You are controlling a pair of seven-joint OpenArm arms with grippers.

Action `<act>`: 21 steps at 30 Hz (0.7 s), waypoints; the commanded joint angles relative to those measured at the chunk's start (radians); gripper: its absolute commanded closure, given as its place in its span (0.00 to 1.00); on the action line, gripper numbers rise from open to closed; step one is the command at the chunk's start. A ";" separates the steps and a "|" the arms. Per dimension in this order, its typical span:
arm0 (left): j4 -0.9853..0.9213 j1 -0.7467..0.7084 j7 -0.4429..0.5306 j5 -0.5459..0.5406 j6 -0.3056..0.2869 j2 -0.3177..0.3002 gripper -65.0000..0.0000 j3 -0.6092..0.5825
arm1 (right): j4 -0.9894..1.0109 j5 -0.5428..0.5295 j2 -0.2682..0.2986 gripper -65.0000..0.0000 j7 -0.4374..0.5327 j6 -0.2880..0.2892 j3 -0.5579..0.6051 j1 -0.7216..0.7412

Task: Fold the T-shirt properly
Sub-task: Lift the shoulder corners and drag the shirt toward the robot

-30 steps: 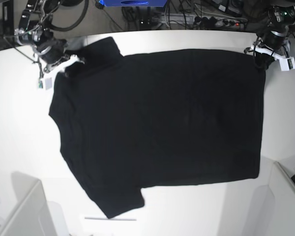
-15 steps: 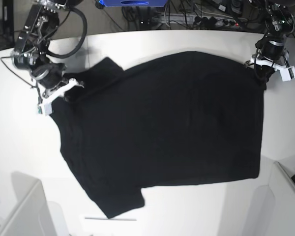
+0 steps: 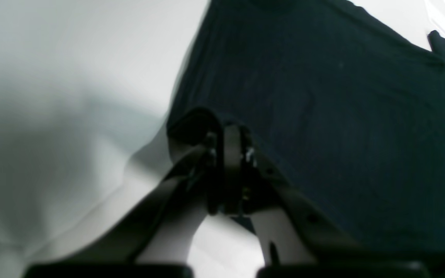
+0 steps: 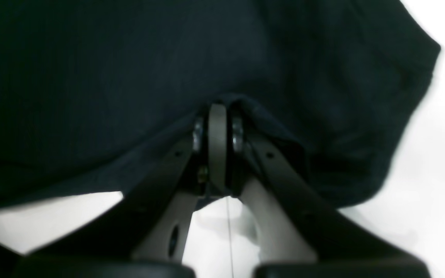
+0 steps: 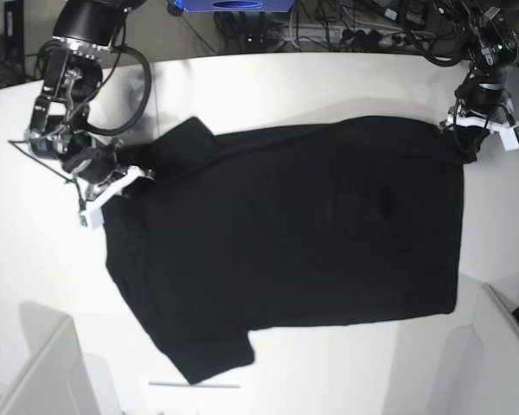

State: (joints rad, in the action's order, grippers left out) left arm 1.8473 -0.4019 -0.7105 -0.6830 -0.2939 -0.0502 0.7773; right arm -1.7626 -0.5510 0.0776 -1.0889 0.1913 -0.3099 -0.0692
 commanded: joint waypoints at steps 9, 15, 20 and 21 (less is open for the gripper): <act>-0.025 0.031 0.024 -0.016 0.077 -0.015 1.00 0.003 | 0.056 -0.016 0.008 1.00 0.019 -0.002 0.004 0.105; -0.028 0.057 0.024 -0.014 0.080 -0.015 1.00 0.003 | 0.120 -0.016 0.003 1.00 0.019 -0.002 0.005 0.161; -0.062 0.076 0.022 -0.014 0.083 -0.017 1.00 0.003 | 0.160 -0.016 0.009 1.00 0.054 -0.002 0.064 0.200; -0.067 0.084 0.022 -0.014 0.092 -0.017 1.00 0.003 | 0.168 -0.016 0.009 1.00 0.065 -0.002 0.071 0.205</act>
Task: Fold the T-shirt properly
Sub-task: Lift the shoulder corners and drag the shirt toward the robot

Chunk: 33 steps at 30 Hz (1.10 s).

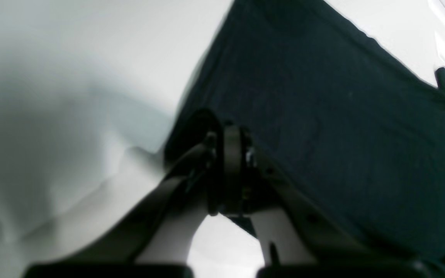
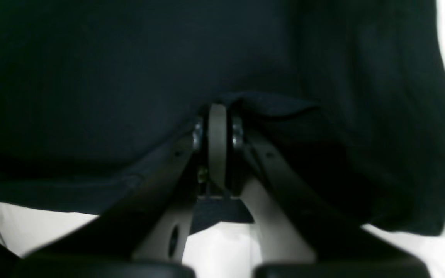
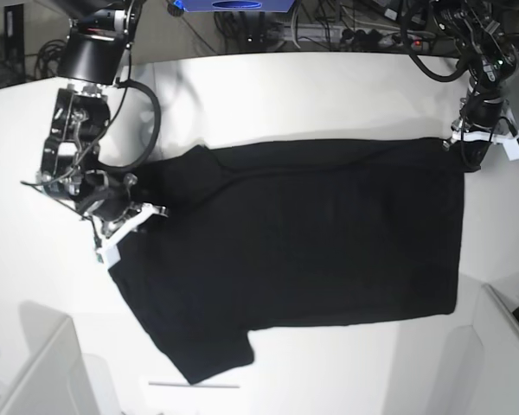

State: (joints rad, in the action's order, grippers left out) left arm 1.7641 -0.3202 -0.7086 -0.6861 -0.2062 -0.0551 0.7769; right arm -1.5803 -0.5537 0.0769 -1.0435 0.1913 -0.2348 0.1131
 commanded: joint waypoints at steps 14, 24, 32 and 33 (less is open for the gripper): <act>-0.016 0.063 0.020 -0.011 0.050 -0.076 1.00 -0.066 | 0.048 -0.013 0.011 1.00 0.064 -0.003 -0.002 0.078; -0.049 0.163 -0.096 -0.011 0.089 -0.104 1.00 -0.064 | 0.091 -0.013 0.013 1.00 0.065 -0.046 0.004 0.133; -0.115 0.200 -0.101 -0.010 0.089 -0.110 1.00 -0.067 | 0.160 -0.013 0.013 1.00 0.119 -0.046 0.005 0.139; -0.117 0.203 -0.102 -0.010 0.089 -0.116 1.00 -0.069 | 0.168 -0.013 0.014 1.00 0.128 -0.046 0.005 0.139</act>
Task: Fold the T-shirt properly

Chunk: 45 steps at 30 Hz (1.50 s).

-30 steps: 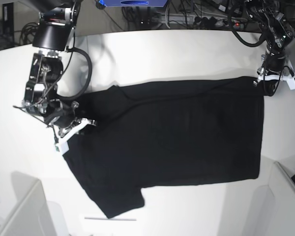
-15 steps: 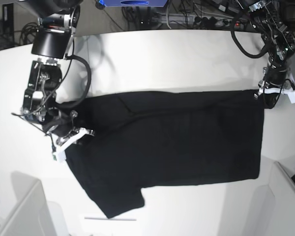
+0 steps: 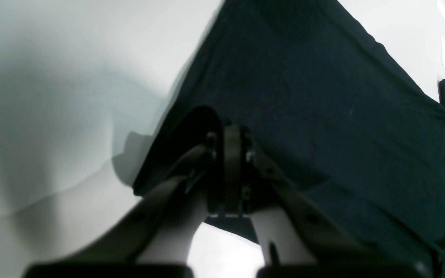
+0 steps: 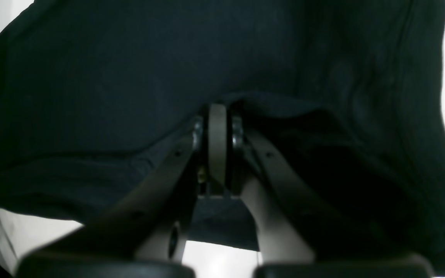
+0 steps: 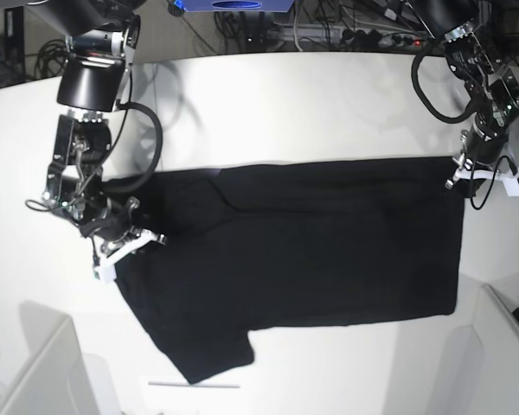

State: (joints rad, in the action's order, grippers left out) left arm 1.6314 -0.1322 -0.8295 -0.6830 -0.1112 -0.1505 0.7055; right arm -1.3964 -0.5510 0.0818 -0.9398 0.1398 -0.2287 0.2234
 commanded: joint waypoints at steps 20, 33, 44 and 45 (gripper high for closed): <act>-0.026 0.044 0.029 -0.013 -0.006 -0.082 0.46 -0.080 | -0.018 -0.022 0.008 0.75 0.075 0.005 -0.011 0.006; 0.140 -0.105 0.023 -0.020 -0.009 -0.053 0.20 0.007 | -0.397 -0.017 0.009 0.66 0.213 0.002 -0.019 -0.256; 0.040 -0.186 0.023 -0.016 -0.210 0.021 0.21 0.188 | -0.367 -0.027 -0.127 0.52 0.206 0.002 -0.314 -0.396; 0.016 -0.183 0.023 -0.016 -0.212 0.022 0.21 0.188 | -0.357 -0.027 -0.127 0.52 0.206 0.002 -0.324 -0.396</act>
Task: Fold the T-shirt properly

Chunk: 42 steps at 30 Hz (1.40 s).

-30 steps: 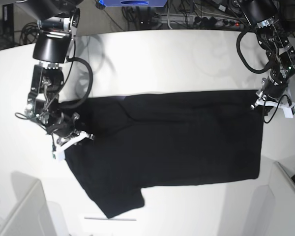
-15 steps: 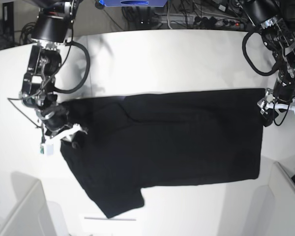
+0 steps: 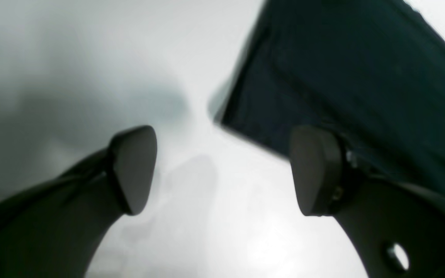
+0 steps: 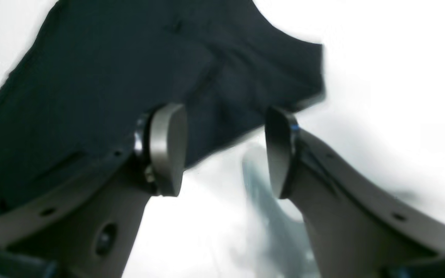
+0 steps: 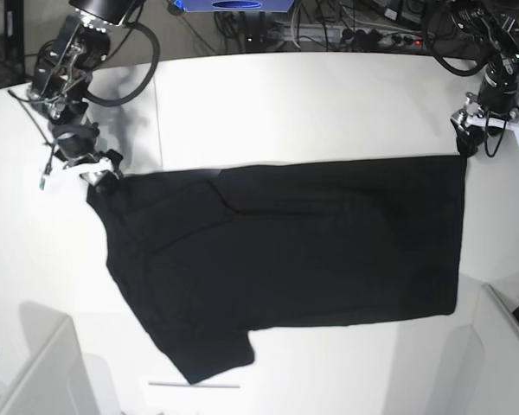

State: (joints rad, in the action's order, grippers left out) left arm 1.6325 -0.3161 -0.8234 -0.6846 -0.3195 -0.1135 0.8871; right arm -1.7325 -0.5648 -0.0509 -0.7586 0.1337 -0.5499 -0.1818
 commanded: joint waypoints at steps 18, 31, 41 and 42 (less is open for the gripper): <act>-0.242 0.196 0.016 -0.013 -0.003 -0.018 0.21 0.001 | 0.030 -0.013 0.001 0.51 0.034 0.008 -0.017 -0.009; -0.271 0.223 0.016 -0.013 -0.003 -0.018 0.21 -0.001 | 0.273 -0.004 -0.016 0.52 0.032 0.008 -0.126 0.150; -0.272 0.223 0.016 -0.013 -0.002 -0.018 0.21 -0.001 | 0.392 -0.004 0.012 0.52 0.046 0.008 -0.126 0.199; -0.272 0.223 0.016 -0.013 -0.002 -0.018 0.23 -0.001 | 0.392 -0.004 0.012 0.52 0.057 0.008 -0.126 0.198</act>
State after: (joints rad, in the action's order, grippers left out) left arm 1.3571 -0.0937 -0.7818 -0.7086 -0.3332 -0.1223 0.8867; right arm -1.3411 -0.6060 -0.0441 -0.6807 0.1661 -0.6743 0.0193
